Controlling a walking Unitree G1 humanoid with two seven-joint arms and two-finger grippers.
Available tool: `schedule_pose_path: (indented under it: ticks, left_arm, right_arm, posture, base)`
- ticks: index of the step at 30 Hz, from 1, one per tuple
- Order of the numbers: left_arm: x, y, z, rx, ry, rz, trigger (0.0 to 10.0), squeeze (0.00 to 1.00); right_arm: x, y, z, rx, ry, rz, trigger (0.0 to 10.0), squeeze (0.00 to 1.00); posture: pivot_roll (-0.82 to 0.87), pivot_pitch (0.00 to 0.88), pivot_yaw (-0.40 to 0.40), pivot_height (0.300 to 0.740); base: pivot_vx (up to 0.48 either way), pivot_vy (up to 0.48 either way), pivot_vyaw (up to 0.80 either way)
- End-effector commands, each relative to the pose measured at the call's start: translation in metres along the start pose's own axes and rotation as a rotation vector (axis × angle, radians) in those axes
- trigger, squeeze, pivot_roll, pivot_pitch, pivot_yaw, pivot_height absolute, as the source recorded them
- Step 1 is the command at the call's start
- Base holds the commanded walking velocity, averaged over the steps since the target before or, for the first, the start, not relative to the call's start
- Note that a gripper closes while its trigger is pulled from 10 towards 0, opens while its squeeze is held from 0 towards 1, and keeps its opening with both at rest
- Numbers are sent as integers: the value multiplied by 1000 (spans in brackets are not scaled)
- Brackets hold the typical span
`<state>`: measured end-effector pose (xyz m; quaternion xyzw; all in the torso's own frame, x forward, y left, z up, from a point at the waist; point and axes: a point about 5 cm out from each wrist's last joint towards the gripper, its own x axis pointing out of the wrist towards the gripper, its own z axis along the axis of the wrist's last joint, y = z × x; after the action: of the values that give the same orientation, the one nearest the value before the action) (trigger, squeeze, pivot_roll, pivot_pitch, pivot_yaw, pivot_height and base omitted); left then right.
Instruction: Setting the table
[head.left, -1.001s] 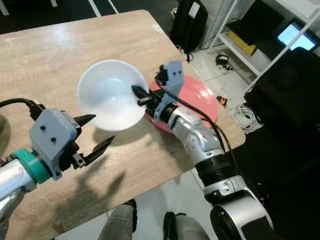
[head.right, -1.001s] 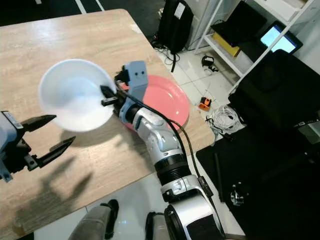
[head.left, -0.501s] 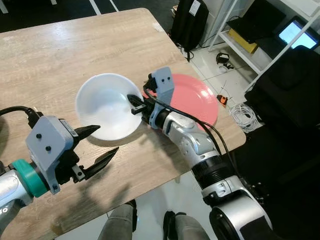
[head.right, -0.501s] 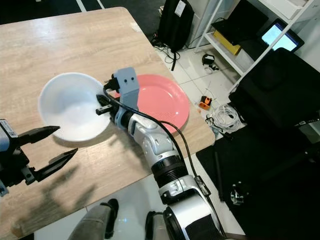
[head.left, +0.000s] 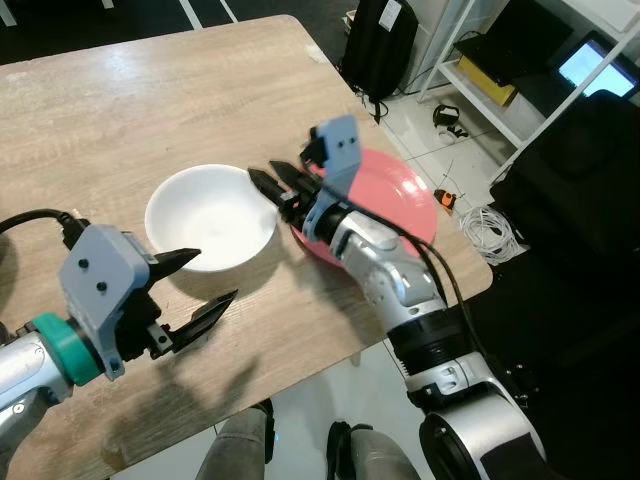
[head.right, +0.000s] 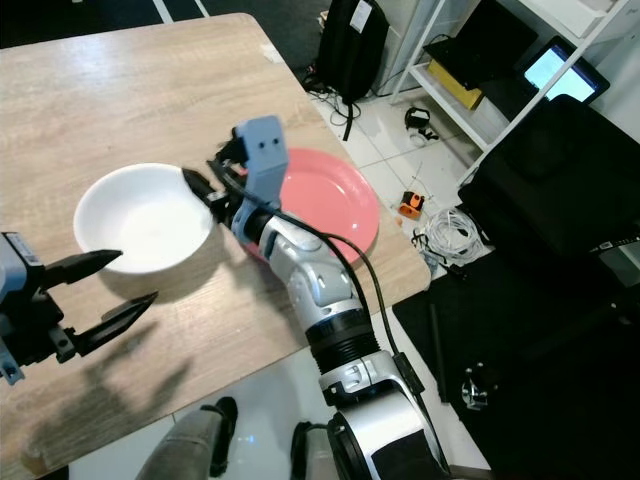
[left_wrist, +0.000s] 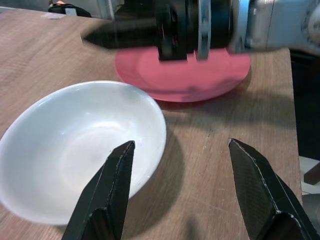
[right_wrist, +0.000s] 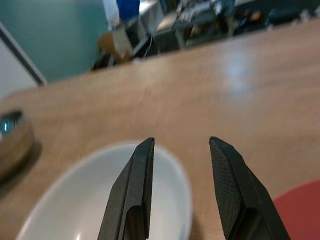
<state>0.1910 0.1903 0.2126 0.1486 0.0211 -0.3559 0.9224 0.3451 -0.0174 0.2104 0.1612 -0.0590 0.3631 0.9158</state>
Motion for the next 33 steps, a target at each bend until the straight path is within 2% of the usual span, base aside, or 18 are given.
schedule_pose_path:
  ticks: [1, 3, 6, 7, 8, 9, 10, 11, 12, 13, 14, 17, 19, 22, 25, 26, 30, 33]
  left_arm:
    - [1, -2, -5, -22, 16, -6, 10000, 0]
    - [11, 5, -12, -6, 41, 64, 10000, 0]
    - [16, 9, -13, 8, 48, 94, 10000, 0]
    - [20, 19, -12, 17, 43, 164, 10000, 0]
    - [20, 19, -12, 17, 43, 164, 10000, 0]
    - [24, 34, -12, 29, 40, 275, 10000, 0]
    - [24, 34, -12, 29, 40, 275, 10000, 0]
    - [27, 50, -13, 20, 40, 382, 10000, 0]
    - [27, 50, -13, 20, 40, 382, 10000, 0]
    - [29, 62, -14, -6, 38, 463, 10000, 0]
    - [29, 62, -14, -6, 38, 463, 10000, 0]
    - [38, 82, -20, -203, 42, 563, 10000, 0]
    - [38, 82, -20, -203, 42, 563, 10000, 0]
    - [44, 88, -27, -367, 63, 593, 10000, 0]
    - [45, 90, -29, -416, 71, 601, 10000, 0]
    - [48, 91, -29, -483, 64, 590, 10000, 0]
    - [52, 91, -30, -588, 52, 567, 10000, 0]
    - [53, 92, -32, -599, 66, 568, 10000, 0]
  right_arm:
    - [5, 16, -2, 94, -61, 11, 10000, 0]
    - [-15, -16, 31, 79, -215, -119, 10000, 0]
    - [-24, -28, 42, 70, -264, -165, 10000, 0]
    - [-40, -46, 55, 40, -314, -250, 10000, 0]
    - [-40, -46, 55, 40, -314, -250, 10000, 0]
    - [-62, -67, 63, -15, -341, -350, 10000, 0]
    - [-62, -67, 63, -15, -341, -350, 10000, 0]
    - [-84, -83, 66, -61, -345, -442, 10000, 0]
    - [-84, -83, 66, -61, -345, -442, 10000, 0]
    - [-102, -96, 67, -93, -341, -516, 10000, 0]
    - [-102, -96, 67, -93, -341, -516, 10000, 0]
    - [-138, -115, 56, -120, -275, -615, 10000, 0]
    - [-138, -115, 56, -120, -275, -615, 10000, 0]
    - [-147, -108, 44, -169, -155, -477, 10000, 0]
    - [-150, -104, 39, -195, -101, -409, 10000, 0]
    - [-153, -97, 40, -194, -65, -310, 10000, 0]
    - [-154, -77, 49, -162, -36, -51, 10000, 0]
    - [-152, -67, 51, -167, -18, 36, 10000, 0]
  posture:
    - [235, 101, -20, 740]
    - [231, 98, -16, 740]
    - [231, 98, -16, 740]
    - [213, 97, -3, 740]
    - [213, 97, -3, 740]
    - [197, 97, 9, 740]
    - [197, 97, 9, 740]
    - [186, 100, 15, 740]
    - [186, 100, 15, 740]
    - [176, 100, 20, 740]
    - [176, 100, 20, 740]
    - [154, 106, 40, 740]
    - [154, 106, 40, 740]
    - [141, 107, 56, 740]
    - [137, 108, 58, 740]
    - [134, 108, 59, 740]
    - [134, 106, 58, 740]
    - [135, 105, 58, 740]
  base:
    - [0, 0, 0]
    - [0, 0, 0]
    - [0, 0, 0]
    - [0, 0, 0]
    - [0, 0, 0]
    - [0, 0, 0]
    - [0, 0, 0]
    - [0, 0, 0]
    - [0, 0, 0]
    - [0, 0, 0]
    - [0, 0, 0]
    - [0, 0, 0]
    - [0, 0, 0]
    - [0, 0, 0]
    - [0, 0, 0]
    - [0, 0, 0]
    - [0, 0, 0]
    - [0, 0, 0]
